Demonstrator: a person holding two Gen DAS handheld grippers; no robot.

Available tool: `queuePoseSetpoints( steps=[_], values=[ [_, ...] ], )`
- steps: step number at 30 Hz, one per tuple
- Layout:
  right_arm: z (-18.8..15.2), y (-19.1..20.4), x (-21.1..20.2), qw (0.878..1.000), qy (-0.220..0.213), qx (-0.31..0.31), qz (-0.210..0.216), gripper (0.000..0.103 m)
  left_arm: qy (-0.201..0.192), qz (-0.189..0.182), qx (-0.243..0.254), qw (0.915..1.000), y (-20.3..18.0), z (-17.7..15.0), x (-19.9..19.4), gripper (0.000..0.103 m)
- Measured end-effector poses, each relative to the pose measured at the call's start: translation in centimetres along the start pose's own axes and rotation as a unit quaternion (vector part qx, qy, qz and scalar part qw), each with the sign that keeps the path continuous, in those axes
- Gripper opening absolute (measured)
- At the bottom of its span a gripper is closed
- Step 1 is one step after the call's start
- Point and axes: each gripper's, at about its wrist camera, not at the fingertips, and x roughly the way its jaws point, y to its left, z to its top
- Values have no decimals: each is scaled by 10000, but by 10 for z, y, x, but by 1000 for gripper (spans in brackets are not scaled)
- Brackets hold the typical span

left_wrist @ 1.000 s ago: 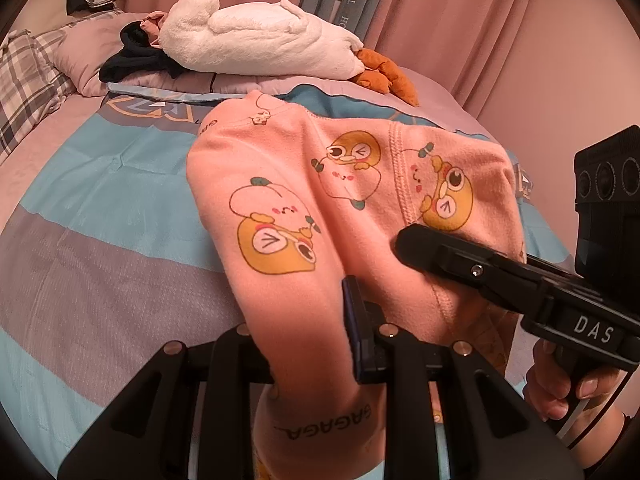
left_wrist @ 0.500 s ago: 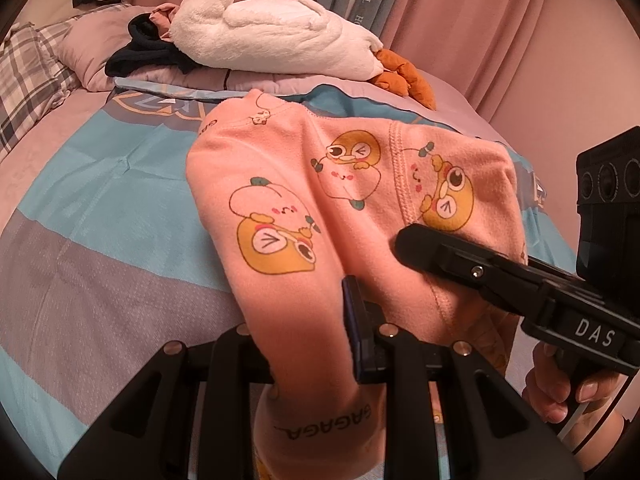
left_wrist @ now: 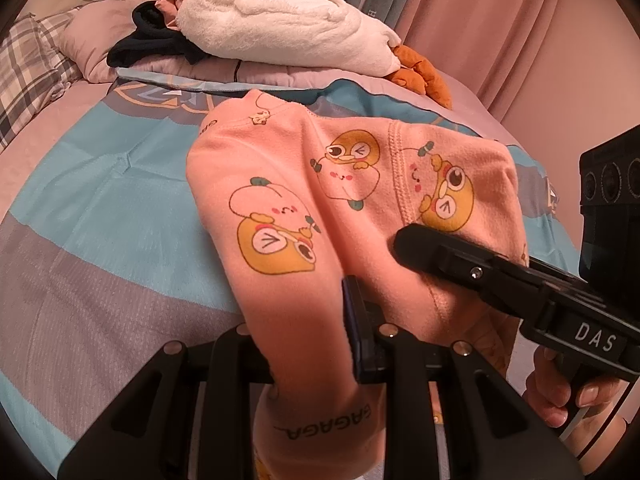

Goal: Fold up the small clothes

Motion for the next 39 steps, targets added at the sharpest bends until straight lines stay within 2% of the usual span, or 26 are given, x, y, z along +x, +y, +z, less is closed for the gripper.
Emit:
queuePoseSetpoints(
  steps=[39],
  values=[
    [2, -41, 44, 9983, 411, 378, -192, 24, 452, 247, -33, 9987, 15, 7, 58, 26]
  ],
)
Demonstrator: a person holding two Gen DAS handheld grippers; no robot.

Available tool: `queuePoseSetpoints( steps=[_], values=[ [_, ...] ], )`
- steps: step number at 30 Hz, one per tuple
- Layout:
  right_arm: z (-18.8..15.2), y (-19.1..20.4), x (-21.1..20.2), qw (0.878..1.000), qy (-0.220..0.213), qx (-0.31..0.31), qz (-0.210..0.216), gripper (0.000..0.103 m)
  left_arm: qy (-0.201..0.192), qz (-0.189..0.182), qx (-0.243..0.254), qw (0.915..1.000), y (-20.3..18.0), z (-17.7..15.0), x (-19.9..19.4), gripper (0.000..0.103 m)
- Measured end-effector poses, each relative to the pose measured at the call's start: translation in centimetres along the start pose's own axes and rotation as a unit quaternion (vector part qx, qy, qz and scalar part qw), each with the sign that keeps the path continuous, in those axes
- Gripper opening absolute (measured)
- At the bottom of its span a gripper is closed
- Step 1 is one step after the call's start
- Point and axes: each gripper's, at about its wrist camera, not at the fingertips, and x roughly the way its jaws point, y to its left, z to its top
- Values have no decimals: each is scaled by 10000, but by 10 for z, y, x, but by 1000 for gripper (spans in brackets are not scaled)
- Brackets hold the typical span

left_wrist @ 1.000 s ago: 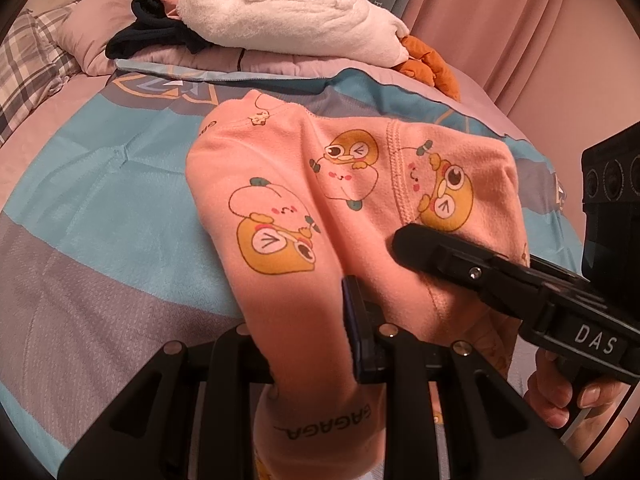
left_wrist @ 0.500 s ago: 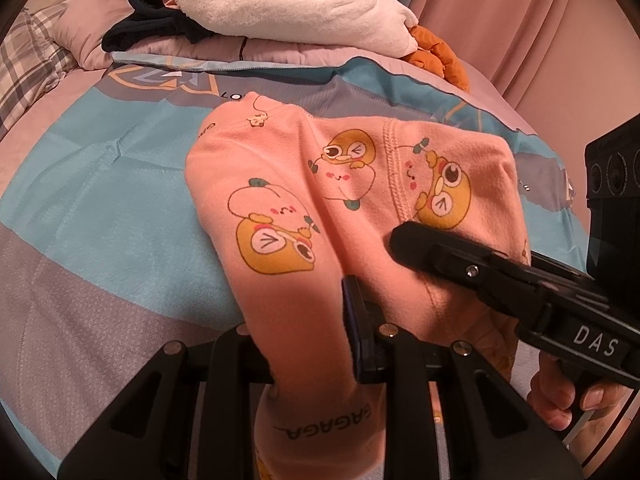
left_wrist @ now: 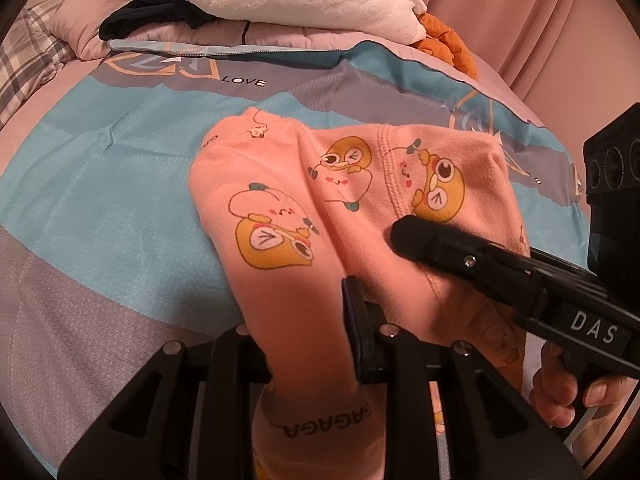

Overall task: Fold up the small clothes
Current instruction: 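Lower the held peach shirt bundle onto the bed with both grippers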

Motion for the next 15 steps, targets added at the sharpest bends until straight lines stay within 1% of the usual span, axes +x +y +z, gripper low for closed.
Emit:
queuePoseSetpoints(
  steps=[15],
  values=[
    [4, -13, 7, 9994, 180, 156, -260, 24, 92, 157, 44, 9998, 2, 3, 9, 29]
  ],
)
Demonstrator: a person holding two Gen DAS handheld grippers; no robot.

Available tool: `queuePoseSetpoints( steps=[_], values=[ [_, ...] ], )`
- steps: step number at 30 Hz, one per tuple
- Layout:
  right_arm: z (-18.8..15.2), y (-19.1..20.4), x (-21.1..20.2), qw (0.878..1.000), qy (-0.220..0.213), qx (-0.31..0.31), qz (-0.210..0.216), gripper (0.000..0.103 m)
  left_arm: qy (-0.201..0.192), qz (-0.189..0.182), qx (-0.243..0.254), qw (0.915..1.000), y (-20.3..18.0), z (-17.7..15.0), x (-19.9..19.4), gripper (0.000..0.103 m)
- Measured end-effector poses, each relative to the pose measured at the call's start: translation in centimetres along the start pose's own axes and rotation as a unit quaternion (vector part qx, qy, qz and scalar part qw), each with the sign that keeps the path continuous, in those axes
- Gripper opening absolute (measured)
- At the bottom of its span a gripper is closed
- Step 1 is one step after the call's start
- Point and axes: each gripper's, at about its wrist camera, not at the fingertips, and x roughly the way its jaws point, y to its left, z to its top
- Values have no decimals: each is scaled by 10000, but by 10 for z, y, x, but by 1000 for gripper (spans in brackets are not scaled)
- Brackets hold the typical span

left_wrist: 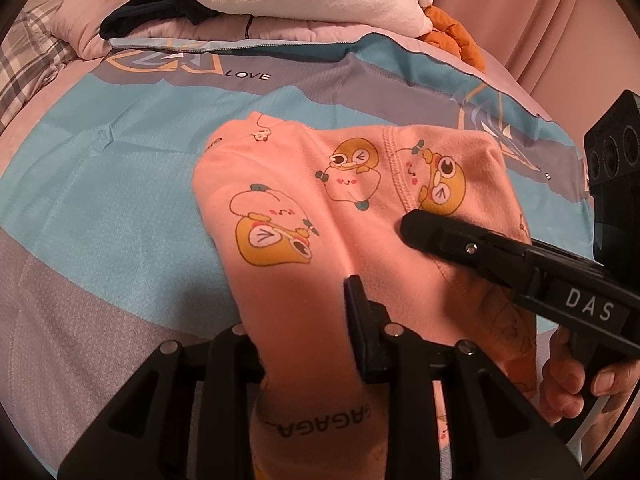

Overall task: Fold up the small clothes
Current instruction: 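Lower the held peach shirt bundle onto the bed with both grippers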

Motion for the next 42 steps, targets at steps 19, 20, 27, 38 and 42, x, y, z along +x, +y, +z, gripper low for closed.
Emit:
queuePoseSetpoints(
  steps=[19, 20, 27, 38, 42],
  values=[
    [-1, -14, 5, 9994, 169, 214, -231, 24, 65, 148, 30, 9999, -1, 1, 3, 35],
    [-1, -14, 5, 9993, 175, 217, -241, 24, 65, 146, 25, 9999, -1, 1, 3, 35],
    [-1, -15, 5, 9992, 205, 232, -266, 24, 76, 187, 20, 9998, -1, 0, 4, 38],
    [-2, -14, 6, 9987, 266, 180, -405, 27, 85, 300, -34, 9995, 3, -1, 4, 52],
    [-1, -13, 7, 9983, 284, 132, -495, 30, 73, 394, -23, 9992, 5, 0, 4, 59]
  ],
)
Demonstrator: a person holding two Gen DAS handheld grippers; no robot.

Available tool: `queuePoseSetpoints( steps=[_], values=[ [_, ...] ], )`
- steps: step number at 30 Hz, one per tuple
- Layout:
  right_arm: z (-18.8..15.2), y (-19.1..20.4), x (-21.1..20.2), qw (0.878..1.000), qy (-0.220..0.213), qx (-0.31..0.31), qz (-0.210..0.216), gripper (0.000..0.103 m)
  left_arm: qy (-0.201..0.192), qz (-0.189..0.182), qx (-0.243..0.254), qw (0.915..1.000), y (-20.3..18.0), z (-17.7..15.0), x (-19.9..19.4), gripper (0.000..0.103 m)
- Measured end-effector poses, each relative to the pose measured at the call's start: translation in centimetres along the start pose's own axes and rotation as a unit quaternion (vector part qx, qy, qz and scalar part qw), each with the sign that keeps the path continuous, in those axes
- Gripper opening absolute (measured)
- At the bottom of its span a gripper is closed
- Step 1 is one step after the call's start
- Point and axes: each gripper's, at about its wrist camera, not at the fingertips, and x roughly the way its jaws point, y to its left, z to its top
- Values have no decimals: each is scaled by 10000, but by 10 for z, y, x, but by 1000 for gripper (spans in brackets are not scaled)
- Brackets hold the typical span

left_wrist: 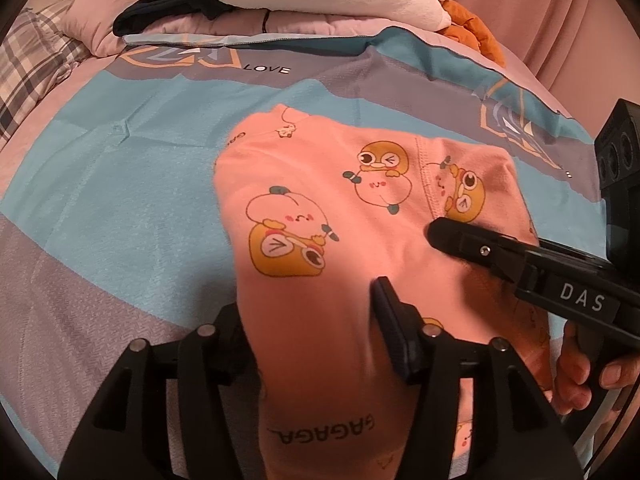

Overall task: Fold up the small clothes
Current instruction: 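Lower the held peach shirt bundle onto the bed with both grippers, then open both grippers and release the folded peach shirt on the bed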

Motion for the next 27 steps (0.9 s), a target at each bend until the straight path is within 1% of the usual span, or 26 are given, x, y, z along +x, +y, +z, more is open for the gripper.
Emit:
queuePoseSetpoints(
  steps=[2, 4, 6, 10, 13, 16, 21, 23, 27],
  values=[
    [0, 0, 0, 9999, 8, -57, -86, 34, -7, 19, 10, 10000, 0, 0, 0, 61],
    [0, 0, 0, 9998, 12, -112, -138, 35, -18, 76, 12, 10000, 1, 0, 0, 65],
    [0, 0, 0, 9998, 17, -129, -175, 35, -27, 132, 18, 9999, 1, -1, 0, 69],
    [0, 0, 0, 9996, 13, -193, -229, 36, -25, 165, 21, 9999, 2, 0, 1, 71],
    [1, 1, 0, 9994, 14, -233, -267, 36, -28, 233, 25, 9997, 2, 0, 1, 75],
    [1, 1, 0, 9992, 5, -244, -322, 40, -23, 254, 14, 9997, 2, 0, 1, 77],
    [1, 1, 0, 9990, 12, -263, -370, 43, -18, 330, 13, 9995, 3, 0, 2, 81],
    [1, 2, 0, 9985, 4, -291, -464, 49, -14, 348, 9, 9994, 3, 0, 2, 83],
    [1, 1, 0, 9982, 7, -302, -527, 51, -7, 417, 16, 9991, 3, 0, 2, 87]
  ],
)
